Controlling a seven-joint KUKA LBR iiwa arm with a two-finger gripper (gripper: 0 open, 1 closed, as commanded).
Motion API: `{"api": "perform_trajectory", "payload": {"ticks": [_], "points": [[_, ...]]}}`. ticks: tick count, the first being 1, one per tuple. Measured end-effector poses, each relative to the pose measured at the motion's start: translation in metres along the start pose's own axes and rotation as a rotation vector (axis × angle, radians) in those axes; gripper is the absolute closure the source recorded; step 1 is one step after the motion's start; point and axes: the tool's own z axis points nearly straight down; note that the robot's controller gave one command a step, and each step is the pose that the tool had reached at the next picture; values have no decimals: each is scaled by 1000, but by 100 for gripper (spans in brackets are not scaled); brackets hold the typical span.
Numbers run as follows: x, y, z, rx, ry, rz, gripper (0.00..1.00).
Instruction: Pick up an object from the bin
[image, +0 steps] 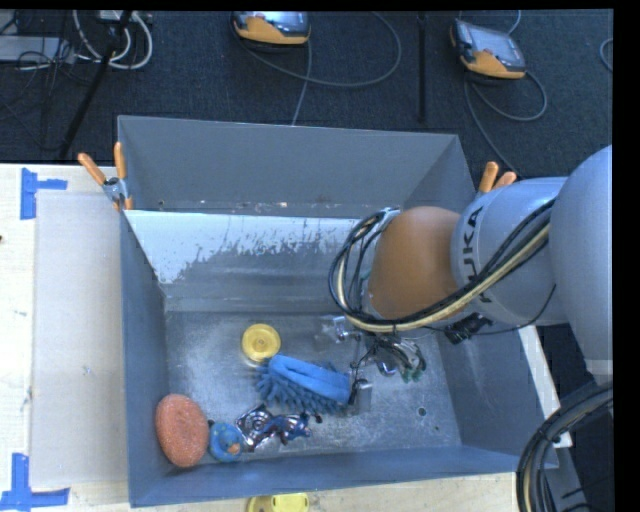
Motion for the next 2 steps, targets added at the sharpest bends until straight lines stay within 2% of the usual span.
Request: {"api": "perform_trajectory", "payload": {"ticks": [1, 2], "points": [[55, 30, -3, 2, -6, 116, 100], [55, 30, -3, 2, -6, 115, 100]]}}
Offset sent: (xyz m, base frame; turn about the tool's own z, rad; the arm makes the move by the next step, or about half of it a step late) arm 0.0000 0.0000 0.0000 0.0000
